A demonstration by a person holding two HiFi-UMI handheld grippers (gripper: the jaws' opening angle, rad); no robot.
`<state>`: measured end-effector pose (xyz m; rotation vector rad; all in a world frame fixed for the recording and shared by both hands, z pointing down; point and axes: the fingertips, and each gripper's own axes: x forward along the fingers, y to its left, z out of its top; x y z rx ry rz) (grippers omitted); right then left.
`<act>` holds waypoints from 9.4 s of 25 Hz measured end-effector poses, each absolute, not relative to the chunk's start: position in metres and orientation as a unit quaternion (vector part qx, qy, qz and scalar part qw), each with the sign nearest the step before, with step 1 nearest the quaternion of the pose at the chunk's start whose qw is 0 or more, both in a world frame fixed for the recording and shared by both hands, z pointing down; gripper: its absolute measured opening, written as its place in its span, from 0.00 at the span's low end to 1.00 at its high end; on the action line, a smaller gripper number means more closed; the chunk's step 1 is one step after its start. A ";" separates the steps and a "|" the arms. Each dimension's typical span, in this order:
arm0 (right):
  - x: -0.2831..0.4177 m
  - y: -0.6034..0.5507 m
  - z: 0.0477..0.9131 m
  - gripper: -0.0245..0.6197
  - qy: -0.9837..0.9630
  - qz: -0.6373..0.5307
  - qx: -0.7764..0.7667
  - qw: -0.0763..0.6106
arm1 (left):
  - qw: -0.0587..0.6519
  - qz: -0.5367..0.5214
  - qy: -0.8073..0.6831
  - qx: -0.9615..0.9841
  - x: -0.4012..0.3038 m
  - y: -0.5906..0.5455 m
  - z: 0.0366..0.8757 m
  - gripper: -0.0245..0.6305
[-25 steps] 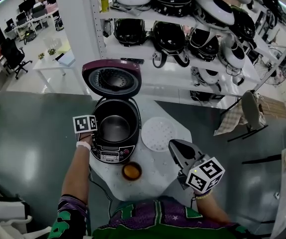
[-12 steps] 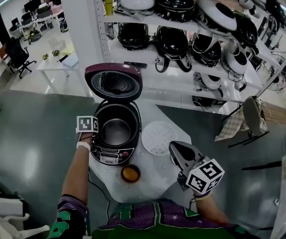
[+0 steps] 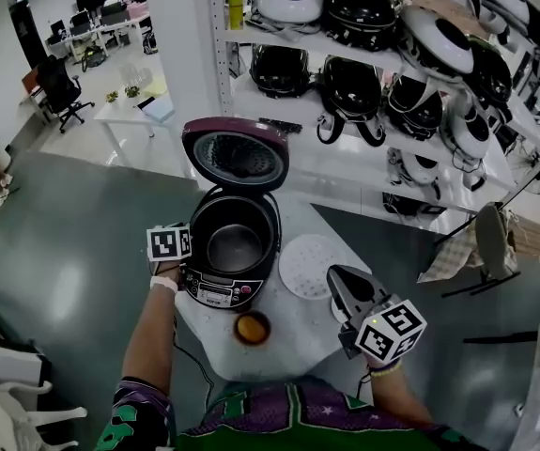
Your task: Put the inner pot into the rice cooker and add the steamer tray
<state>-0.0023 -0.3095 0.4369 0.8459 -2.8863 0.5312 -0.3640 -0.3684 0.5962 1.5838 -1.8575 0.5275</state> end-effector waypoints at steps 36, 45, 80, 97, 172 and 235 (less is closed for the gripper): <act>-0.045 -0.177 0.347 0.05 -0.935 0.080 0.345 -0.019 | 0.097 0.009 -0.656 0.749 -0.297 -0.128 0.385 0.11; -0.047 -0.156 0.344 0.05 -0.930 0.063 0.361 -0.024 | 0.059 -0.025 -0.624 0.779 -0.280 -0.103 0.364 0.07; 0.018 -0.193 0.438 0.78 -0.920 0.071 0.372 0.104 | 0.097 -0.026 -0.552 0.828 -0.182 -0.144 0.393 0.07; 0.083 -0.315 0.564 0.44 -0.918 0.127 0.307 0.215 | 0.115 -0.016 -0.611 0.783 -0.132 -0.198 0.411 0.07; 0.112 -0.486 0.792 0.08 -0.756 0.425 0.431 0.246 | 0.163 0.010 -0.713 0.682 -0.158 -0.204 0.447 0.07; -0.155 -0.450 0.578 0.13 -0.846 0.407 0.312 0.146 | 0.113 -0.047 -0.789 0.602 -0.293 -0.089 0.394 0.07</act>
